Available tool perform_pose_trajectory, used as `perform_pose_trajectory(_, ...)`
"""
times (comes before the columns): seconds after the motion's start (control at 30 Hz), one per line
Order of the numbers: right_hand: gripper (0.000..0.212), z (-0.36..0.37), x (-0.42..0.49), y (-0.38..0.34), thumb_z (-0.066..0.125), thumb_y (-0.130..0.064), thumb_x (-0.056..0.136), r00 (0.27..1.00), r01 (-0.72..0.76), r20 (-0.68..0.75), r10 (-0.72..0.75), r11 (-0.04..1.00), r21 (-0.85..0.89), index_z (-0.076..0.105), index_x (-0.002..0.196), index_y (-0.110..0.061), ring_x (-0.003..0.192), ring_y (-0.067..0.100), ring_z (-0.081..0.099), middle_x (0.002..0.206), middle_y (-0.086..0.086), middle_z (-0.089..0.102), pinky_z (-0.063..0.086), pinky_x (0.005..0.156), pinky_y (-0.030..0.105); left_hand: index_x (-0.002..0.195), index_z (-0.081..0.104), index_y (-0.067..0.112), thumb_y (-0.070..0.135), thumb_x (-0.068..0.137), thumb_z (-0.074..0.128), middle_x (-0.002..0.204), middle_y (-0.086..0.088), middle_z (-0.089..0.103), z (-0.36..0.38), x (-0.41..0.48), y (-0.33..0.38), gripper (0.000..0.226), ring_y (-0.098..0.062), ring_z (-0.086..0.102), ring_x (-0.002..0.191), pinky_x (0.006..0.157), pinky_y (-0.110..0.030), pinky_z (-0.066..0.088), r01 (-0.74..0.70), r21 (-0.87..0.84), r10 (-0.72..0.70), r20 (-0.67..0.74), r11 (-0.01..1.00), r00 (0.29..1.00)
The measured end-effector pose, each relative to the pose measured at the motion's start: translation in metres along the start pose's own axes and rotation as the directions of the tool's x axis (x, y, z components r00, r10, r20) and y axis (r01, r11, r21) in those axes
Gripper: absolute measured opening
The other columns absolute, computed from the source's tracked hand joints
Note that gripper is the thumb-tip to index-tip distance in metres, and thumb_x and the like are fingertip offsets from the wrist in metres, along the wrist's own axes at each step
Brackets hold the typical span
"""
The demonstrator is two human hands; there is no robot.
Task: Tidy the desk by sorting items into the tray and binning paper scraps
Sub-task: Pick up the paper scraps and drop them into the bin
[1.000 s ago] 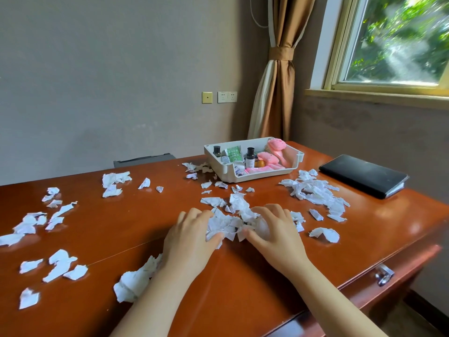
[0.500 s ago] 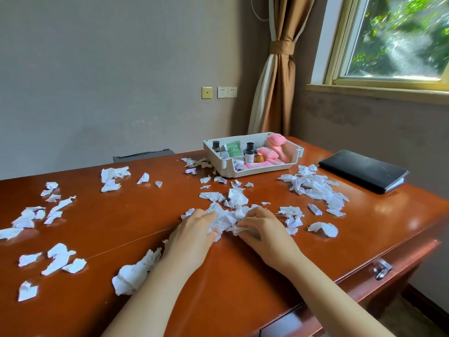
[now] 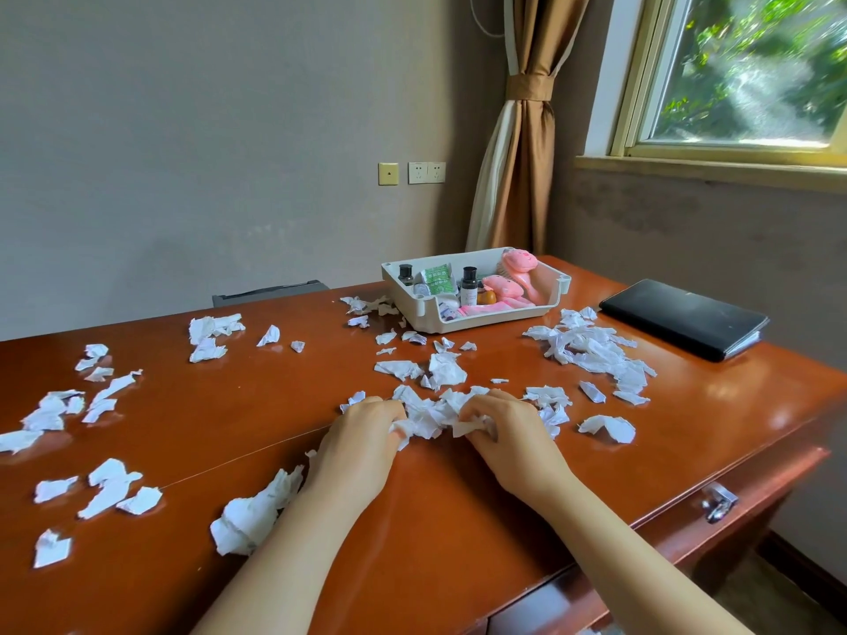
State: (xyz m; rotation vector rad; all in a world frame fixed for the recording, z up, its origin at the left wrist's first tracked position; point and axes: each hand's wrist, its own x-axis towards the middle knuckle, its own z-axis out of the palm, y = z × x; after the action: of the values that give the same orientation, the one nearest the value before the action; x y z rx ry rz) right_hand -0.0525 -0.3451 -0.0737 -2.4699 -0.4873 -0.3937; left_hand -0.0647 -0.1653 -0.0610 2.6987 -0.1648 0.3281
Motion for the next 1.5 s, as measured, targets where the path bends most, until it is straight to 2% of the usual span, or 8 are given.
perform_pose_trajectory(0.23,0.004,-0.006,0.001,0.000,0.062,-0.011,0.087,0.993,-0.048,-0.102,0.058,0.995,0.091,0.064,0.089,-0.014,0.068,0.002,0.048,0.090,-0.005,0.062,0.036,0.058,0.011,0.101,0.068,0.019,0.018,0.092,0.058,0.101,0.005,0.063,-0.005,0.000,0.001,0.013,-0.007,0.054,0.084,0.058,-0.004,0.035,0.016,-0.171,-0.044,-0.166,0.985,0.985)
perform_pose_trajectory(0.43,0.007,-0.033,0.013,-0.007,0.068,-0.009,0.082,0.985,-0.072,-0.139,0.106,0.971,0.227,0.065,0.085,-0.014,0.066,0.005,0.051,0.079,-0.004,0.061,0.040,0.057,0.012,0.089,0.069,0.022,0.019,0.089,0.063,0.085,0.009,0.063,-0.012,0.002,0.011,0.007,-0.009,0.059,0.077,0.058,-0.011,0.041,0.026,-0.280,-0.076,-0.171,0.960,0.982)
perform_pose_trajectory(0.7,0.008,-0.097,0.015,-0.011,0.069,-0.015,0.082,0.994,-0.084,-0.049,0.101,0.957,0.278,0.063,0.081,-0.020,0.071,0.012,0.061,0.077,-0.005,0.062,0.048,0.057,0.015,0.090,0.070,0.022,0.020,0.088,0.065,0.101,0.009,0.067,-0.031,0.006,0.051,0.006,-0.013,0.061,0.094,0.074,-0.025,0.048,-0.031,-0.350,-0.027,-0.159,0.936,0.987)
perform_pose_trajectory(0.8,0.022,-0.124,0.000,-0.006,0.070,-0.014,0.081,0.992,-0.089,-0.062,0.112,0.952,0.294,0.058,0.069,-0.028,0.061,0.009,0.057,0.071,-0.006,0.061,0.043,0.050,0.012,0.091,0.072,0.022,0.017,0.088,0.064,0.098,0.007,0.068,-0.032,0.005,0.074,0.010,-0.012,0.061,0.090,0.071,-0.025,0.048,-0.084,-0.378,0.033,-0.138,0.922,0.990)
perform_pose_trajectory(0.93,0.011,-0.160,-0.028,0.012,0.072,-0.015,0.079,0.987,-0.121,-0.066,0.148,0.945,0.303,0.066,0.075,-0.022,0.067,0.016,0.065,0.077,0.001,0.069,0.050,0.063,0.031,0.084,0.072,0.024,0.017,0.087,0.065,0.085,0.016,0.065,-0.026,0.001,0.113,0.010,-0.007,0.060,0.084,0.069,-0.023,0.045,-0.166,-0.418,0.135,-0.102,0.893,0.986)
perform_pose_trajectory(1.07,0.024,-0.188,-0.063,0.036,0.072,-0.009,0.079,0.978,-0.171,-0.054,0.201,0.926,0.338,0.064,0.063,-0.025,0.053,0.002,0.057,0.055,-0.011,0.063,0.045,0.060,0.026,0.078,0.073,0.022,0.019,0.086,0.066,0.081,0.008,0.070,-0.005,-0.009,0.156,0.011,-0.013,0.064,0.079,0.069,-0.031,0.051,-0.221,-0.455,0.237,-0.022,0.863,0.971)
perform_pose_trajectory(1.27,0.008,-0.204,-0.128,0.081,0.072,-0.010,0.079,0.929,-0.327,-0.031,0.370,0.855,0.402,0.066,0.074,-0.009,0.057,0.008,0.057,0.062,0.001,0.065,0.045,0.063,0.025,0.076,0.072,0.021,0.021,0.086,0.065,0.077,0.006,0.069,0.047,-0.028,0.207,0.012,-0.016,0.063,0.077,0.071,-0.033,0.051,-0.233,-0.484,0.328,0.122,0.844,0.937)
perform_pose_trajectory(1.5,0.001,-0.188,-0.191,0.138,0.069,-0.005,0.081,0.844,-0.500,0.038,0.535,0.761,0.413,0.068,0.081,-0.004,0.056,0.008,0.055,0.071,0.010,0.067,0.045,0.060,0.022,0.090,0.073,0.022,0.028,0.087,0.065,0.089,0.008,0.069,0.119,-0.046,0.248,0.010,-0.010,0.062,0.082,0.063,-0.011,0.043,-0.255,-0.487,0.422,0.271,0.835,0.865)
